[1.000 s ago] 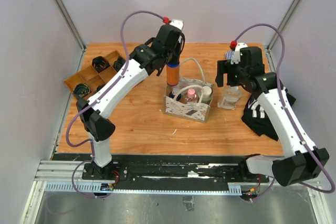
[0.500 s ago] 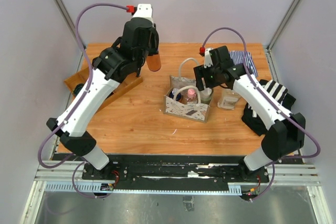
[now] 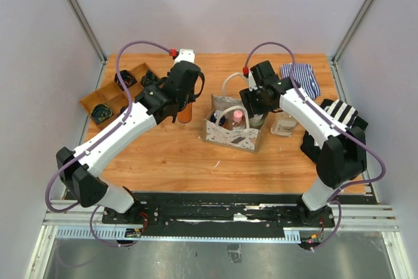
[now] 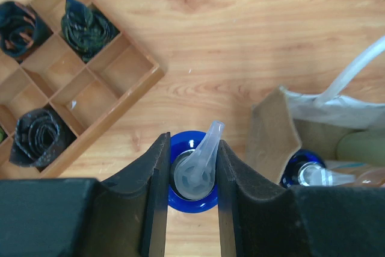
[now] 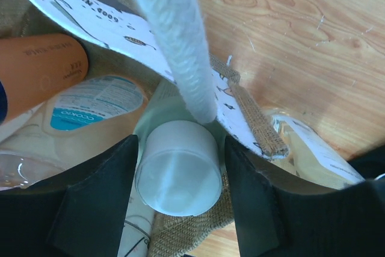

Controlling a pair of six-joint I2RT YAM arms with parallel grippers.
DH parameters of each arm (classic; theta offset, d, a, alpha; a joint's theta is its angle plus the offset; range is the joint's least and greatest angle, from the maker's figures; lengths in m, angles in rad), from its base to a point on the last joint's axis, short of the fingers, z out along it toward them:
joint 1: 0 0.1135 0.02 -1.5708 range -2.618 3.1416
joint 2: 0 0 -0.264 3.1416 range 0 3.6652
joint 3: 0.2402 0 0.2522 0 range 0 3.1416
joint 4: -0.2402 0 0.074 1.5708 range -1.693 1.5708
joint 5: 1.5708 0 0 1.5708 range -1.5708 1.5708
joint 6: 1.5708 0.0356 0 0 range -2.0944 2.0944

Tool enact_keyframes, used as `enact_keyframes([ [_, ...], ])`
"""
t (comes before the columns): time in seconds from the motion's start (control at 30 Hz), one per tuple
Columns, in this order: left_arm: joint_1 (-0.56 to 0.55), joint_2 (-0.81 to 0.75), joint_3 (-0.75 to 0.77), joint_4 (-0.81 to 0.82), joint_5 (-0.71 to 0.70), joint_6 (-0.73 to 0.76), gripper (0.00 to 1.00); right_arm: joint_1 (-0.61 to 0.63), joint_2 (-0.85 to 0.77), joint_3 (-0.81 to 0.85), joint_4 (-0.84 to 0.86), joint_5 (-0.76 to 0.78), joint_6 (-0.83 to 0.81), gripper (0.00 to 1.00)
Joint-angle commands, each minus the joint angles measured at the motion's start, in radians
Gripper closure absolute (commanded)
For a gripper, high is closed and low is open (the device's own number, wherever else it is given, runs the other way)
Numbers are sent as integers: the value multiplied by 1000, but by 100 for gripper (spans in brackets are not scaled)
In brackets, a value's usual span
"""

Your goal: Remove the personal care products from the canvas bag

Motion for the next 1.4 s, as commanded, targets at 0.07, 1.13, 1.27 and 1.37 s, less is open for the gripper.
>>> enact_keyframes([
  [0.07,-1,-94,-140,195,-24,-51,99,32,-4,15,-120,82,28,43],
  [1.13,-1,-134,-547,373,43,-142,56,16,-54,472,-229,250,0,90],
  [1.27,-1,-142,-488,333,47,-98,36,-34,-50,621,-281,274,4,89],
  [1.37,-1,-144,-385,291,35,-45,33,-76,-47,701,-305,282,5,89],
])
